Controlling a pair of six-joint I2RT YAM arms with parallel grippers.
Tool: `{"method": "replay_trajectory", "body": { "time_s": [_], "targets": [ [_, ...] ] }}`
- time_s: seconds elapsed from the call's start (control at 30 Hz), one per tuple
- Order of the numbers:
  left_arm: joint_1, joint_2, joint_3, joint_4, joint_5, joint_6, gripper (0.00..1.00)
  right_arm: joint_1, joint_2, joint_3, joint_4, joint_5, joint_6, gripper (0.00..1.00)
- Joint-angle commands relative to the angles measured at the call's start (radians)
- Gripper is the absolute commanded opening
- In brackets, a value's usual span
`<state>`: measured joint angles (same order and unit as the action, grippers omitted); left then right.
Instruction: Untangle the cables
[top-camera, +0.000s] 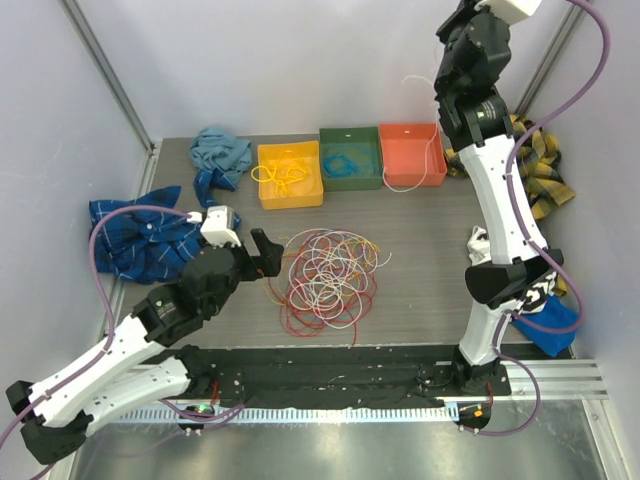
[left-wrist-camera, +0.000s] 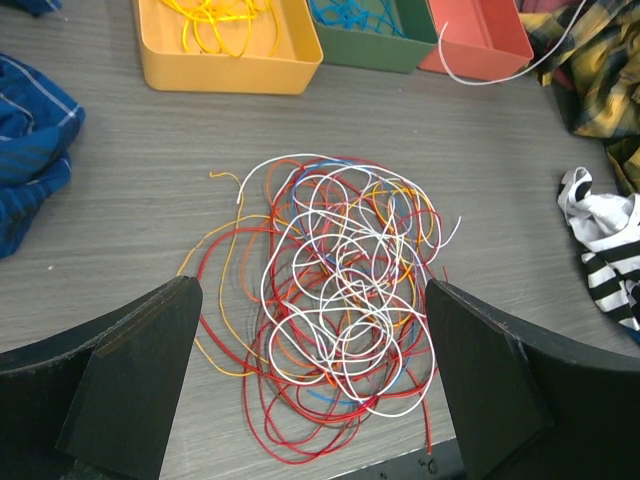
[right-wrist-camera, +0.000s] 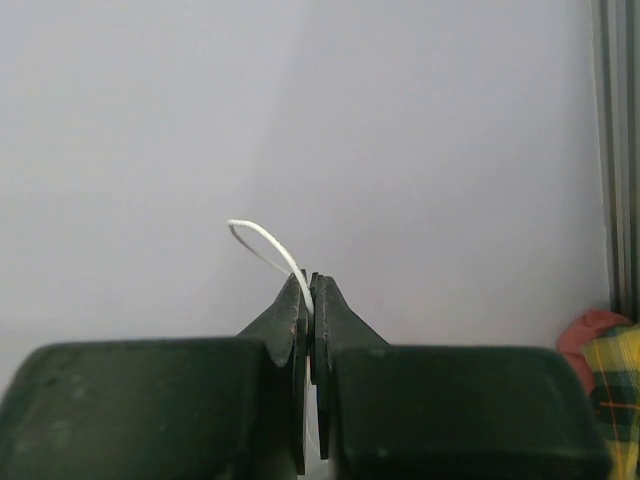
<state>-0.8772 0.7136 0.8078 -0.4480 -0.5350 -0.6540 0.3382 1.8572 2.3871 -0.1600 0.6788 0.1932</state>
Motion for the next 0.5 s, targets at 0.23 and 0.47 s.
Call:
{"method": "replay_trajectory", "body": {
  "time_s": [0.23,0.47],
  "targets": [
    [0.0,0.09,0.005,0.057,0.05,-0.022,1.0,-0.107,0.076,0.073,0.206,-0.042,0.051,0.01],
    [0.0,0.13,0.019,0.077,0.061,-0.012,1.0,-0.134,0.12,0.11,0.323,-0.054,0.054,0.01]
  ]
}}
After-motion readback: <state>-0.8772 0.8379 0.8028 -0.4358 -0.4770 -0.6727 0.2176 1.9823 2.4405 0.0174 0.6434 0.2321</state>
